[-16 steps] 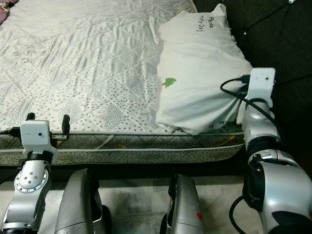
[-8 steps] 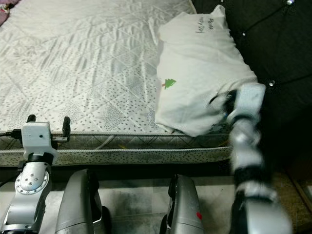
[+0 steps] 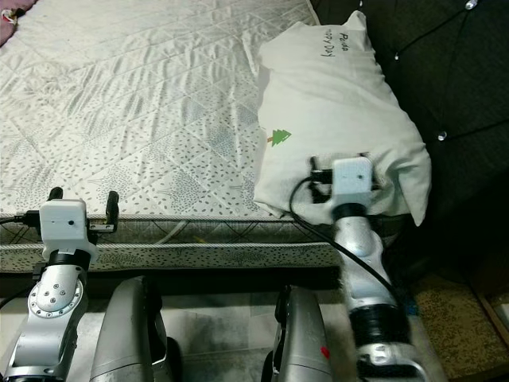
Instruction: Clean up the room
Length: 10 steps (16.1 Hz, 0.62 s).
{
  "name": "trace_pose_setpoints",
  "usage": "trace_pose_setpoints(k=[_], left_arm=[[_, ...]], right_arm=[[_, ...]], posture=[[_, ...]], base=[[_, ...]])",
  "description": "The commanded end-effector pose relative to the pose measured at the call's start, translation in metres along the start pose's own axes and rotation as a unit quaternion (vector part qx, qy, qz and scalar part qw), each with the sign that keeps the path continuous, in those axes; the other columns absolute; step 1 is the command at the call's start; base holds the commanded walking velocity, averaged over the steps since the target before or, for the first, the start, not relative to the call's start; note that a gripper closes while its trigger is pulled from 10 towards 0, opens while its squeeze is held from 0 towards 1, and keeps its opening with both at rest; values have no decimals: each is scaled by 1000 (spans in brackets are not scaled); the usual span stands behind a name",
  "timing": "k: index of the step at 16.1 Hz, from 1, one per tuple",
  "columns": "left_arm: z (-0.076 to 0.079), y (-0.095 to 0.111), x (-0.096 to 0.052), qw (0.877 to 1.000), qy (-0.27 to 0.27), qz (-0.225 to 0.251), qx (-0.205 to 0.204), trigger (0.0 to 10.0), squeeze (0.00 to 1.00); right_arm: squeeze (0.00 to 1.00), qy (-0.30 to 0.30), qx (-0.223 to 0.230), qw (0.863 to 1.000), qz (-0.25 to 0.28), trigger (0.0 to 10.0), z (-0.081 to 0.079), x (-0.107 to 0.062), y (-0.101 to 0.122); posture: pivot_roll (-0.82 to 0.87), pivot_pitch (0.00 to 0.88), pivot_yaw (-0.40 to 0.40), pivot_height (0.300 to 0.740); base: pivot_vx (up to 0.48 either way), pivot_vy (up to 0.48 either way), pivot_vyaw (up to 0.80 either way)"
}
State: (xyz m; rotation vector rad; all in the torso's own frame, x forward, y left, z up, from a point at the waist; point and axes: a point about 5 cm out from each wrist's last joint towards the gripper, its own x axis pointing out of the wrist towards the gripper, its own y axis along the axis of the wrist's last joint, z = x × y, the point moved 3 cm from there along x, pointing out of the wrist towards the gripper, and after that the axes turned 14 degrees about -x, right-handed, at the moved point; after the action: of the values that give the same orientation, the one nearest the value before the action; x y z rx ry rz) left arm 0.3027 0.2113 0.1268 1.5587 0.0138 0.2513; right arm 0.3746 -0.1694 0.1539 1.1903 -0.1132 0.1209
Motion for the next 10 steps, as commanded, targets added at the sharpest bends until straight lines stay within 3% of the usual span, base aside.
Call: trace_pose_setpoints(k=[1,4,6,8,10], left_arm=[[2,0,-1,1000,-3,-3,0,10000,0],[3,0,-3,1000,-5,-4,-1,10000,0],[-4,2,-5,1000,3,-4,5,10000,0],[-7,2,-7,1000,6,-4,8,10000,0],[-8,3,-8,1000,8,-5,10,10000,0]], right_arm=[[1000,37,20,999,-7,10000,-12,7,5],[1000,64,62,995,-46,10000,-32,25,2],[1000,73,85,991,-79,10000,-40,35,-2],[1000,62,74,989,-114,10000,-36,38,-11],[1000,25,107,981,-163,10000,-21,43,-23]], posture=[[31,140,-72,519],[51,149,-78,519],[70,159,-81,519],[76,161,-83,519],[84,164,-84,519]], base=[[0,0,0],[0,0,0],[0,0,0],[0,0,0],[0,0,0]])
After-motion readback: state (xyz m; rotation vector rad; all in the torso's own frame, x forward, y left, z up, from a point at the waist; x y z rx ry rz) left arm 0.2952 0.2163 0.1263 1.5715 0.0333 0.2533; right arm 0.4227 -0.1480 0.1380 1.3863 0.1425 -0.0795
